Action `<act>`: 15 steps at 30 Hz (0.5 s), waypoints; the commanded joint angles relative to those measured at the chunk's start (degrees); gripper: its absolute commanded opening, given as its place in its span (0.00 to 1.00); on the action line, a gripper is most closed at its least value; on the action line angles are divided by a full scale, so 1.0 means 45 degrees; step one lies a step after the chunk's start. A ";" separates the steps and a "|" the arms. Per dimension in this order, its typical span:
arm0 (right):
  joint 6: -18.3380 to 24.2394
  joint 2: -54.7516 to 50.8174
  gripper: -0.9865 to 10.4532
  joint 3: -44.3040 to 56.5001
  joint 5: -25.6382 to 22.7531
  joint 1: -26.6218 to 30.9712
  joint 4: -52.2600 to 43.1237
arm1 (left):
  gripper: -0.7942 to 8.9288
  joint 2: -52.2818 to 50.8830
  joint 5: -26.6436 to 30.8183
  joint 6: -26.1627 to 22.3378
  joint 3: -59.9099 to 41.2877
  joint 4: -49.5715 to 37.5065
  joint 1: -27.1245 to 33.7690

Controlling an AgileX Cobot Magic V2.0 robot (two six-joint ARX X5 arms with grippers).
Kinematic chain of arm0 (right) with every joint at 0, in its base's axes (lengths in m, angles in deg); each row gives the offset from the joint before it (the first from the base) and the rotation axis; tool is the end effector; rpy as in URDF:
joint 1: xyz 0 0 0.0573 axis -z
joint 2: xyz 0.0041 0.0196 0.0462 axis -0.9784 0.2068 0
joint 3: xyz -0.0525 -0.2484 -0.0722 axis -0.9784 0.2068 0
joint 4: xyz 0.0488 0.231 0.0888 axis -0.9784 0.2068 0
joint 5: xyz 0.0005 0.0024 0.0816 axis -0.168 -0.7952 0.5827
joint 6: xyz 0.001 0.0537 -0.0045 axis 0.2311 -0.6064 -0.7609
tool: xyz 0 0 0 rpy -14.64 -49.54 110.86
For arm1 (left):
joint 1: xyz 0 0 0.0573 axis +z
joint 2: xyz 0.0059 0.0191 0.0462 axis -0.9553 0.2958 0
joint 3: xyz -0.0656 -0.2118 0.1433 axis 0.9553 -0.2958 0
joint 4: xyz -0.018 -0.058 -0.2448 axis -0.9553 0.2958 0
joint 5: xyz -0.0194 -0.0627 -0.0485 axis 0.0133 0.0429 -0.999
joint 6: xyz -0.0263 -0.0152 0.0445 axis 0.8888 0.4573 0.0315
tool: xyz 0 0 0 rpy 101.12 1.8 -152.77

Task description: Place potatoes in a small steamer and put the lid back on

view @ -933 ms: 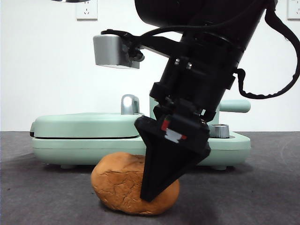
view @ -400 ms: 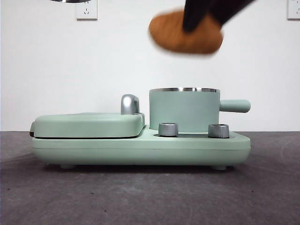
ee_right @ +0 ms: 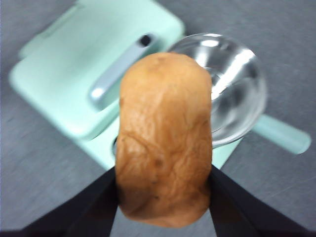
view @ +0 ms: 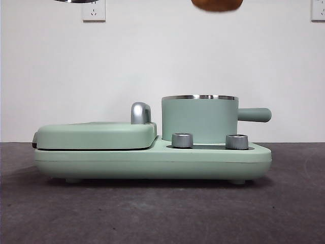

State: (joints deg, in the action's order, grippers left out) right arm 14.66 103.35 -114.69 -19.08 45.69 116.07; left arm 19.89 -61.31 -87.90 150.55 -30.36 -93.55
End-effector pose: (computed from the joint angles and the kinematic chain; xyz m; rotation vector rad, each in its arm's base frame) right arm 0.2395 0.1528 0.4263 -0.2879 0.8446 0.5766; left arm 0.1629 -0.0701 0.4002 0.1945 0.2302 -0.6587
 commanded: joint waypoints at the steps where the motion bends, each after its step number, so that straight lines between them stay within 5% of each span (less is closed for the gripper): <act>1: 0.0500 0.1389 0.26 -0.1054 0.0039 0.0437 0.0024 | 0.10 0.0010 -0.0019 0.0102 0.0228 -0.0427 -0.0019; 15: 0.1156 0.5362 0.26 -0.2375 0.0403 0.1452 -0.1132 | 0.10 0.0024 -0.0019 0.0121 0.0228 -0.0427 -0.0019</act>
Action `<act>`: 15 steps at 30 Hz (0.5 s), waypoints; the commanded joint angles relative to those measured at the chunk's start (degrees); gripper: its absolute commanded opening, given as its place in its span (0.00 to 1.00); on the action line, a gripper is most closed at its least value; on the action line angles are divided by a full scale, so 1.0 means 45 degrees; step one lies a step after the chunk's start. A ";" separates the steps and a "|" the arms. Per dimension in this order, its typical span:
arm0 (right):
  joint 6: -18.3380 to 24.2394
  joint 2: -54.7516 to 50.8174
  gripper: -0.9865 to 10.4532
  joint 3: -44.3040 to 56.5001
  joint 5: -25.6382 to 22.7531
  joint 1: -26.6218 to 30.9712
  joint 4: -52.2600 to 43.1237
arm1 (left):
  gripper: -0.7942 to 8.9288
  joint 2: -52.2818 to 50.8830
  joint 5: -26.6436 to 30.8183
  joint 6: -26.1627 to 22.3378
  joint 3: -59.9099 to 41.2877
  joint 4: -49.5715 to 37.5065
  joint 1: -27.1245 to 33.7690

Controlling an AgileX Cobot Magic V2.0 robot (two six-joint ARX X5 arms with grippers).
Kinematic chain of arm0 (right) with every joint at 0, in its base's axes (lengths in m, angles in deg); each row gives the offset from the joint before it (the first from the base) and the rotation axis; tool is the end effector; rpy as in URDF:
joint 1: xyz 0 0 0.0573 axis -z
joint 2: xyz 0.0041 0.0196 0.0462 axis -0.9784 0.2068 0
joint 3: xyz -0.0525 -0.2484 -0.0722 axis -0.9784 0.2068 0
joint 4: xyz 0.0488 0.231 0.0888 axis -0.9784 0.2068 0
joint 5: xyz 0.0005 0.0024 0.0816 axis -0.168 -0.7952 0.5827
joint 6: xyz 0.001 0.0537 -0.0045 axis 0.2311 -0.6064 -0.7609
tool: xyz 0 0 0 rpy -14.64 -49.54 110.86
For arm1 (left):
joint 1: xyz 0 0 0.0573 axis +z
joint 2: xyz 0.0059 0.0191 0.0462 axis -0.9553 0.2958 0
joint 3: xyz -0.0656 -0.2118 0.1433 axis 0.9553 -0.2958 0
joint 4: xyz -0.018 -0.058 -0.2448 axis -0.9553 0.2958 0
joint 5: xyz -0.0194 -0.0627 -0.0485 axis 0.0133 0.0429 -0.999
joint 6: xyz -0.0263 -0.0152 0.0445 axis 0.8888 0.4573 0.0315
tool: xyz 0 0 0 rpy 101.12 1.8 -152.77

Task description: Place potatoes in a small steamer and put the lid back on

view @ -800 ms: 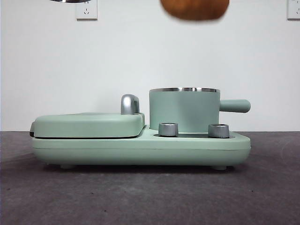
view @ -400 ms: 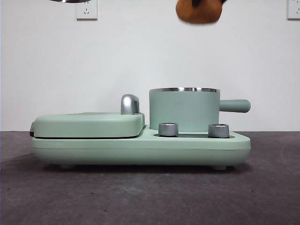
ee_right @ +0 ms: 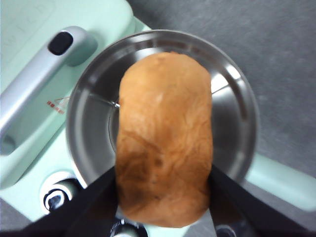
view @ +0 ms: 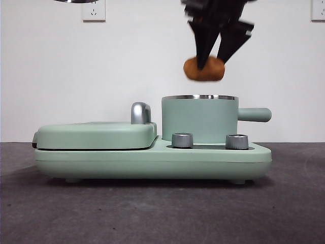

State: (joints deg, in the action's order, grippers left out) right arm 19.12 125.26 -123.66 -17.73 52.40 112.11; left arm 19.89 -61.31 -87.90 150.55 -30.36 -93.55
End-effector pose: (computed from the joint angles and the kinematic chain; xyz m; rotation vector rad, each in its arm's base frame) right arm 0.3558 0.1726 0.3516 -0.3260 0.9957 0.5209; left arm 0.1629 -0.0701 0.4002 0.1945 0.2302 -0.6587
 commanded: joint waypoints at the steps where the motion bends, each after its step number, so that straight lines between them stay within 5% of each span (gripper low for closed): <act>1: 0.0170 0.0709 0.26 -0.0384 0.0121 0.0010 -0.0379 | 0.10 0.0024 -0.0019 0.0160 0.0228 -0.0427 -0.0019; 15: 0.0160 0.2395 0.26 -0.0384 0.0039 0.0107 -0.0806 | 0.10 0.0024 -0.0019 0.0199 0.0228 -0.0423 -0.0019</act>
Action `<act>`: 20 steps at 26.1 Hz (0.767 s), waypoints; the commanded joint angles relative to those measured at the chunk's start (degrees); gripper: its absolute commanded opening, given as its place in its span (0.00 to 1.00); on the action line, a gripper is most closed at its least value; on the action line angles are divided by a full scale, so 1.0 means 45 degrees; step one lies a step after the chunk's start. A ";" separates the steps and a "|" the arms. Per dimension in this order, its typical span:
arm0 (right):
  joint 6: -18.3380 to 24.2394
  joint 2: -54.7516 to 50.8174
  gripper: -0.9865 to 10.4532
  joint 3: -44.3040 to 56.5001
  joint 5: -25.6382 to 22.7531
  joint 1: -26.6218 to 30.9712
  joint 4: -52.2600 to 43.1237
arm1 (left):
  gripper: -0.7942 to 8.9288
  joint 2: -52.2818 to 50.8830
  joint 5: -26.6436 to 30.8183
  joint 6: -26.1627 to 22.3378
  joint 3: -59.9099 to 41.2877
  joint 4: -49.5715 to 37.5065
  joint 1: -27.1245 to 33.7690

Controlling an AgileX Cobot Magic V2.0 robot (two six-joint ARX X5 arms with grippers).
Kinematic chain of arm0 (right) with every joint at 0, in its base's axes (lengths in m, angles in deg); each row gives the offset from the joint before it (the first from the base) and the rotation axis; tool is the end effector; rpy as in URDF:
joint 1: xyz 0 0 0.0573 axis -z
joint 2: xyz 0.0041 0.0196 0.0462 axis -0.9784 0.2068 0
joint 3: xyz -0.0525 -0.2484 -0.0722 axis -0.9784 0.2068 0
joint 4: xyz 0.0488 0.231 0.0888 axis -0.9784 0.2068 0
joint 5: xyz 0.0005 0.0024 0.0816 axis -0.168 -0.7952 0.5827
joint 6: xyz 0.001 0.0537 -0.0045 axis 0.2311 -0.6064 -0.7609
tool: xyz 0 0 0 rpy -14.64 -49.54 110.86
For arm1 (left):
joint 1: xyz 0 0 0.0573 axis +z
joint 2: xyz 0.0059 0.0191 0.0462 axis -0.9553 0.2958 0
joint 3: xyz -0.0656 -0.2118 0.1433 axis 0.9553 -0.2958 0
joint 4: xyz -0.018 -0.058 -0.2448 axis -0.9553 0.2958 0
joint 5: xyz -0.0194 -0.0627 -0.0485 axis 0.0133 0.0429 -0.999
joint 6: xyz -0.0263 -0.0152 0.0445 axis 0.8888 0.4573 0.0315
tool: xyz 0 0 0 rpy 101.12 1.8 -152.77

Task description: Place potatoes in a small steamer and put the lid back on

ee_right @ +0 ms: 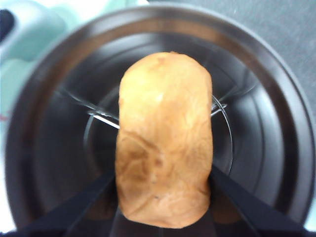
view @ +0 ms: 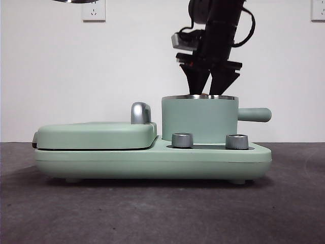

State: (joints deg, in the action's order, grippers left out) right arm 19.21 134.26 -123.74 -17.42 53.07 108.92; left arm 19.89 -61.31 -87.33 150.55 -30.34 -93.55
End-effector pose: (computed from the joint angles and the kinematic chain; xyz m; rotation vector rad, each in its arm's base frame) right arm 0.3932 0.1851 0.2923 -0.3352 1.0970 0.5135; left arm 0.1629 -0.0701 0.4001 0.1849 0.2338 -0.6575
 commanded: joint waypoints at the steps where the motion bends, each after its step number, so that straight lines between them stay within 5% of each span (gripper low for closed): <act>1: 0.0146 0.0413 0.26 -0.0364 -0.0044 -0.0044 -0.0102 | 0.10 0.0024 -0.0019 0.0073 0.0228 -0.0423 -0.0019; 14: 0.0141 0.0432 0.27 -0.0364 0.0044 0.0015 -0.0384 | 0.10 0.0024 -0.0024 0.0073 0.0228 -0.0423 -0.0024; 20: 0.0092 0.0432 0.35 -0.0364 0.0627 0.0015 -0.0369 | 0.10 0.0024 -0.0024 0.0078 0.0228 -0.0398 -0.0024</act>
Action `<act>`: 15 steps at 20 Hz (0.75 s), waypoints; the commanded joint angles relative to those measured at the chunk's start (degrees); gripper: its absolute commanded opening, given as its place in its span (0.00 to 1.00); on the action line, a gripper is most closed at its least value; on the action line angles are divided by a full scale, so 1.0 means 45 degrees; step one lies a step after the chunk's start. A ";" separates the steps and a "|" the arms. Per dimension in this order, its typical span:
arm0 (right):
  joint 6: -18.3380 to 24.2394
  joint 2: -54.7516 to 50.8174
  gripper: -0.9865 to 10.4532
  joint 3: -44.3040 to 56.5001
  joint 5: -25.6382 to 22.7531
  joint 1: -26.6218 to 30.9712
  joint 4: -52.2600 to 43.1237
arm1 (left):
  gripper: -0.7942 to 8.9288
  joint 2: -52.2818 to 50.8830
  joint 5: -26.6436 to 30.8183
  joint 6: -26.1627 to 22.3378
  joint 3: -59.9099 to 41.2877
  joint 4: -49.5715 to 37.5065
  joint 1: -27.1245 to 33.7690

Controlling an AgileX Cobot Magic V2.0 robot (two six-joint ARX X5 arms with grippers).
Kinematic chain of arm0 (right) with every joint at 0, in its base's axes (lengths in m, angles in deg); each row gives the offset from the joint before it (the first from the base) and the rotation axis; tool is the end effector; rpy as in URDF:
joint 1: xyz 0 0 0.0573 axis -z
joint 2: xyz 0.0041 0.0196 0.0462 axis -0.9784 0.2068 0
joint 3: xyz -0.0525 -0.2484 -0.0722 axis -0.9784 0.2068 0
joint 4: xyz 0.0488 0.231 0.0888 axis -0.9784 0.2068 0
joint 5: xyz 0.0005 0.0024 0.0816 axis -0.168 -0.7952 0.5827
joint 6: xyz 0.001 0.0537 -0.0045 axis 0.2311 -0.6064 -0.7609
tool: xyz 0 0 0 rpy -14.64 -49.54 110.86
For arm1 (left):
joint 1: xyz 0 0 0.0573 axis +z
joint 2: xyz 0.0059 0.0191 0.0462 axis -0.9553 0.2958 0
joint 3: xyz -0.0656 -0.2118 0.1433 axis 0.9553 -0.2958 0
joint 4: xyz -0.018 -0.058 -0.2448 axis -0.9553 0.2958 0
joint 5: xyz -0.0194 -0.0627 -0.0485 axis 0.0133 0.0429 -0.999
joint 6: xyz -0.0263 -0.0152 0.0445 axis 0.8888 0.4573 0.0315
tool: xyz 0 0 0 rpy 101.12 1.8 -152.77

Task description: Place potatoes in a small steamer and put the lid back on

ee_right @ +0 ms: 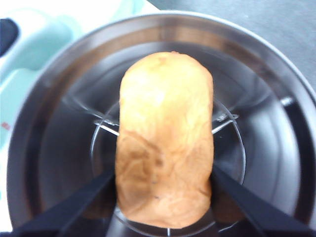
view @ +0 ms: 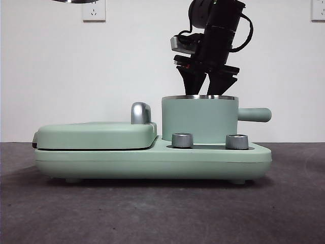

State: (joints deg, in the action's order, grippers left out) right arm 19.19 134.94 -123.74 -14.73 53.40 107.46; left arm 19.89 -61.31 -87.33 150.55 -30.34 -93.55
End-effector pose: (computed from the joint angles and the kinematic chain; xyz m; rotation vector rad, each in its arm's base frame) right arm 0.3977 0.1859 0.2885 -0.3030 1.0877 0.5507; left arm 0.1629 -0.0701 0.4001 0.1849 0.2338 -0.6575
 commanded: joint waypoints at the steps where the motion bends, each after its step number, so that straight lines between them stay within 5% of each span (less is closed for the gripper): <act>1: 0.0053 0.0282 0.35 -0.0364 0.0034 -0.0058 -0.0024 | 0.10 0.0024 -0.0024 0.0078 0.0228 -0.0379 -0.0024; 7: 0.0126 -0.0359 0.35 -0.0525 0.0019 -0.0039 -0.0180 | 0.10 0.0024 -0.0029 0.0073 0.0228 -0.0359 -0.0024; 15: -0.0296 -0.5901 0.28 -0.0447 0.0005 0.0214 0.2030 | 0.10 0.0481 -0.0248 0.0461 0.0233 -0.1355 -0.0073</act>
State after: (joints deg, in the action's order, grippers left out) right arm 18.64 107.97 -124.68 -14.75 54.60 116.62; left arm 21.75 -62.25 -86.19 150.55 -35.00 -93.59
